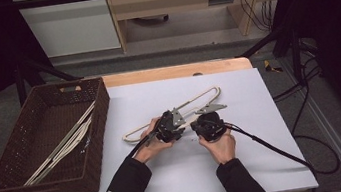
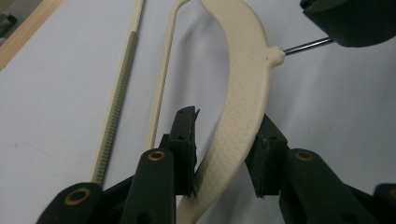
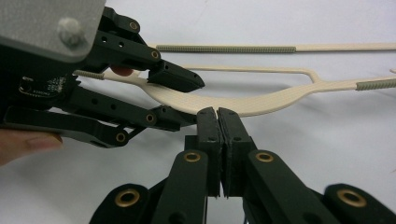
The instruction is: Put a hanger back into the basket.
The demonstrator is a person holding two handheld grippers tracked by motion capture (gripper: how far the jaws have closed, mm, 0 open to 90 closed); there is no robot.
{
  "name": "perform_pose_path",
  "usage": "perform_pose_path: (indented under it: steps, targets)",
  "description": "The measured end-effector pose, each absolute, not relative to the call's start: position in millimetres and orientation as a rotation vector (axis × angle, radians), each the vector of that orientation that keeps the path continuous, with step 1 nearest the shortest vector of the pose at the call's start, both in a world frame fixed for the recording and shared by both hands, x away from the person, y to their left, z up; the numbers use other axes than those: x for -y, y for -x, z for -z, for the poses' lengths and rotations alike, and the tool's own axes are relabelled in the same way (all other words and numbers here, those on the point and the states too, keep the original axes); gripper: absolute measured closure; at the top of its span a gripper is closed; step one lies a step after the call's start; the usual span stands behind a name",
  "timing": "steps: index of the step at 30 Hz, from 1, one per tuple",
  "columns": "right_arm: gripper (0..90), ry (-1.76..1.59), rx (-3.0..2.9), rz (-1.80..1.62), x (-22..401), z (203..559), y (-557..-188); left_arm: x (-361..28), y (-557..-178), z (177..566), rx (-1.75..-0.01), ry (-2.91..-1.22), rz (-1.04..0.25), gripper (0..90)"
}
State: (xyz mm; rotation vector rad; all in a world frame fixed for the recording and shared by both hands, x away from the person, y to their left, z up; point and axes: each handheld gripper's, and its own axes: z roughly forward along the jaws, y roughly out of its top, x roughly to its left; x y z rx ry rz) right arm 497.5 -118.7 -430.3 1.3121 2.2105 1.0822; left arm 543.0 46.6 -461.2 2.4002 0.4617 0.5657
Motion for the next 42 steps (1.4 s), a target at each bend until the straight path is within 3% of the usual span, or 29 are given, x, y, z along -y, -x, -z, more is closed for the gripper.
perform_pose_path:
  steps: [3,14,26,37,42]
  targets:
    - [88.0,-1.311,-2.205,-1.101,120.1,427.4,-496.6,-47.4,-541.2,457.7,-0.446,-2.404,-0.579,68.0]
    - [52.7,-1.153,-2.059,-1.329,160.9,380.9,-472.0,-55.4,-538.2,444.2,-0.448,-2.378,-0.598,72.6]
    - [22.5,-1.194,-2.013,-1.375,221.1,408.0,-455.7,-73.9,-540.1,420.3,-0.52,-2.317,-0.639,79.5]
    - [12.0,-1.185,-1.992,-1.386,238.3,414.1,-445.7,-91.9,-544.5,403.2,-0.594,-2.294,-0.68,84.6]
    - [9.2,-1.16,-1.995,-1.398,239.2,413.3,-444.1,-98.9,-544.2,399.7,-0.661,-2.233,-0.639,85.7]
